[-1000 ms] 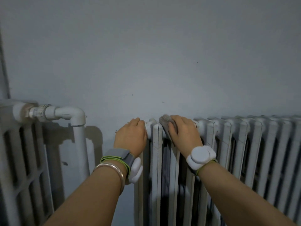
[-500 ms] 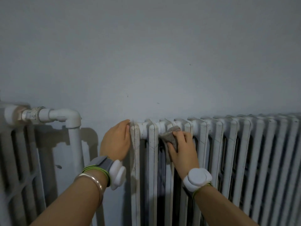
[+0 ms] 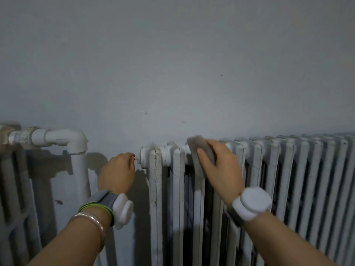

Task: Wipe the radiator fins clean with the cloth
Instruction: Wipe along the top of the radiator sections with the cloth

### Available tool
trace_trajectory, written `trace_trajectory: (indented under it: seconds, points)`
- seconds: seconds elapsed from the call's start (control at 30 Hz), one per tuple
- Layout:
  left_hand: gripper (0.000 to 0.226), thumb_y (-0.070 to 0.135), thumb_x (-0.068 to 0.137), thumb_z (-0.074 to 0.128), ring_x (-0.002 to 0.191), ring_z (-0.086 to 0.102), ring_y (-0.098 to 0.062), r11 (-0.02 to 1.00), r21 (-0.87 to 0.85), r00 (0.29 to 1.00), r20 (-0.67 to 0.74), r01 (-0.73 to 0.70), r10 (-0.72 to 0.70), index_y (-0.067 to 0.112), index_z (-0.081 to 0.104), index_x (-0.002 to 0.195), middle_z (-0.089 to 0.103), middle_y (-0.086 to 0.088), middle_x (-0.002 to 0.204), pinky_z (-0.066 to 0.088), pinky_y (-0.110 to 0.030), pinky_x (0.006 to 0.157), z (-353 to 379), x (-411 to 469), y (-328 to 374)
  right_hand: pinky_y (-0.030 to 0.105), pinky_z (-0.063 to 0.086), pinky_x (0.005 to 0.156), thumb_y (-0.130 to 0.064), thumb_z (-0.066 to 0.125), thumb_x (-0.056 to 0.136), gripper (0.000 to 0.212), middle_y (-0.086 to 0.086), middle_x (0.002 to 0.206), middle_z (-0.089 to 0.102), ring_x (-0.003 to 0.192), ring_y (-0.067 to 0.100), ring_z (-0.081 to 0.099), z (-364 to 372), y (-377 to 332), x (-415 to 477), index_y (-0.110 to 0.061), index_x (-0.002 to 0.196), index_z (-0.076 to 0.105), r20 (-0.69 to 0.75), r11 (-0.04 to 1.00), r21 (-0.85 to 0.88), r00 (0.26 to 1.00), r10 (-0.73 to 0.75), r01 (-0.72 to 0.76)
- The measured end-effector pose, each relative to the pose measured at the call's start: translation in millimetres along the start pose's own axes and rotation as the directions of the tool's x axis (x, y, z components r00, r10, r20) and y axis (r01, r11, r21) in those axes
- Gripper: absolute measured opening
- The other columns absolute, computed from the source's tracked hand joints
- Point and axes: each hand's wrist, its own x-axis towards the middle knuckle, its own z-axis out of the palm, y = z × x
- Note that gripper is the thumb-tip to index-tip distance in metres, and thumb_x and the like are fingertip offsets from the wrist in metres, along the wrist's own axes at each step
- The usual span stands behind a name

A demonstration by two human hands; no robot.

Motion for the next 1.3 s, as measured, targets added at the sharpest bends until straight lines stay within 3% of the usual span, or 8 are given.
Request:
trace_trajectory:
  seconds: [0.13,0.23,0.37,0.47,0.7,1.0,1.2,1.3]
  points:
    - [0.03,0.012,0.095,0.04,0.096,0.061,-0.029,0.992,0.074,0.994,0.022,-0.105,0.104,0.014,0.062,0.116,0.065,-0.009,0.113,0.05,-0.04,0.076,-2,-1,-7,0.022,0.035,0.076,-0.031,0.05,0.095,0.028,0.007,0.105,0.064,0.098,0.023,0.056,28,-14,63,-0.015,0.114,0.062,0.086,0.995,-0.095,0.996,-0.009,0.018]
    - [0.039,0.01,0.092,0.041,0.103,0.06,-0.028,0.985,0.106,0.99,0.048,-0.134,0.13,0.02,0.055,0.127,0.062,-0.006,0.121,0.051,-0.041,0.081,-2,0,-13,0.033,0.045,0.078,-0.029,0.046,0.096,0.028,0.014,0.105,0.064,0.098,0.033,0.057,52,-22,94,-0.012,0.11,0.062,0.225,0.979,-0.205,0.972,0.066,-0.019]
    - [0.043,0.011,0.092,0.04,0.108,0.057,-0.025,0.985,0.109,0.99,0.048,-0.137,0.132,0.023,0.05,0.132,0.059,-0.002,0.128,0.05,-0.04,0.084,1,-1,-15,0.028,0.043,0.077,-0.027,0.04,0.098,0.03,0.014,0.11,0.066,0.098,0.032,0.059,78,-23,109,-0.008,0.101,0.063,0.499,0.907,-0.422,0.836,0.228,0.005]
    - [0.046,0.01,0.093,0.039,0.112,0.057,-0.026,0.988,0.104,0.993,0.042,-0.114,0.11,0.022,0.044,0.137,0.052,-0.001,0.137,0.049,-0.039,0.087,3,-5,-14,0.026,0.039,0.074,-0.025,0.041,0.098,0.033,0.015,0.112,0.065,0.101,0.032,0.06,84,-25,107,-0.004,0.107,0.065,0.569,0.892,-0.449,0.75,0.337,-0.06]
    - [0.05,0.007,0.09,0.039,0.099,0.062,-0.032,0.992,0.102,0.996,0.036,-0.079,0.076,0.024,0.042,0.137,0.048,0.003,0.141,0.052,-0.039,0.079,1,-9,-11,0.026,0.036,0.066,-0.018,0.039,0.096,0.025,0.016,0.1,0.066,0.092,0.032,0.06,75,-31,88,-0.007,0.086,0.059,0.502,0.904,-0.424,0.817,0.284,-0.054]
    - [0.047,0.01,0.092,0.038,0.092,0.062,-0.037,0.989,0.125,0.996,0.04,-0.081,0.076,0.022,0.04,0.138,0.047,0.001,0.142,0.048,-0.037,0.072,-1,-13,-7,0.038,0.044,0.071,-0.021,0.049,0.092,0.023,0.014,0.085,0.066,0.081,0.035,0.056,84,-15,35,-0.007,0.092,0.068,0.068,0.955,-0.277,0.994,-0.087,0.103]
    - [0.044,0.013,0.094,0.037,0.092,0.061,-0.037,0.99,0.121,0.996,0.065,-0.071,0.064,0.022,0.038,0.137,0.046,0.001,0.141,0.047,-0.038,0.071,-2,-15,-6,0.036,0.045,0.092,-0.03,0.038,0.095,0.038,0.01,0.116,0.06,0.106,0.028,0.055,78,-17,-1,-0.01,0.119,0.06,-0.034,0.978,-0.184,0.994,-0.107,0.099]
    - [0.045,0.012,0.094,0.037,0.092,0.062,-0.036,0.989,0.128,0.996,0.071,-0.069,0.06,0.022,0.038,0.138,0.047,0.001,0.14,0.048,-0.038,0.071,-3,-14,-5,0.035,0.047,0.089,-0.029,0.039,0.095,0.037,0.011,0.124,0.054,0.112,0.029,0.052,75,-20,-14,-0.011,0.122,0.057,-0.044,0.99,-0.124,0.997,-0.069,0.063]
